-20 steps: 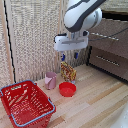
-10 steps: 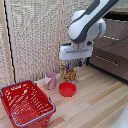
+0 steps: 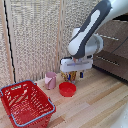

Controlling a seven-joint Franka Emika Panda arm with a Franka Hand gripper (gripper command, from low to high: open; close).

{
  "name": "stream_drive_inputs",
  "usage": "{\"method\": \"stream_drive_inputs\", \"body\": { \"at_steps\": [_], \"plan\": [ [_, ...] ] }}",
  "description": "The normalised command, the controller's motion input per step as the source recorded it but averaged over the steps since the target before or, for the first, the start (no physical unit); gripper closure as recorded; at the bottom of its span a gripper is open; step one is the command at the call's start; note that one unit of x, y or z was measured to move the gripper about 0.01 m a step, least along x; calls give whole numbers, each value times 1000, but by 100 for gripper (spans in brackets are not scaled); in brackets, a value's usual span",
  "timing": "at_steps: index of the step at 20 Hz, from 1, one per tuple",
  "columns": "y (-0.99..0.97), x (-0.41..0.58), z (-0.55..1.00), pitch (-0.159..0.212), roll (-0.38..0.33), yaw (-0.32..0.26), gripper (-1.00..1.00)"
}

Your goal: Move your gripper in the direction of the red bowl and clutch it softly. Cautiously raise the red bowl up from the surface. Hover the red bowl above the basket and gently bring it down inside. Let go of the gripper's grasp when the red bowl is within the basket.

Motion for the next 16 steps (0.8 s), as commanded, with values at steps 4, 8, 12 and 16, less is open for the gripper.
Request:
{"method": "stream_drive_inputs", "body": {
  "at_steps": [4,8,12,16],
  "plan": [
    [-236,-4,-544,-28,5,0,-100],
    [-178,-20,-455,-17,6,6,100],
    [-38,-39,-257,0,0,0,100],
    [0,-54,-141,22,0,0,100]
  ]
}}
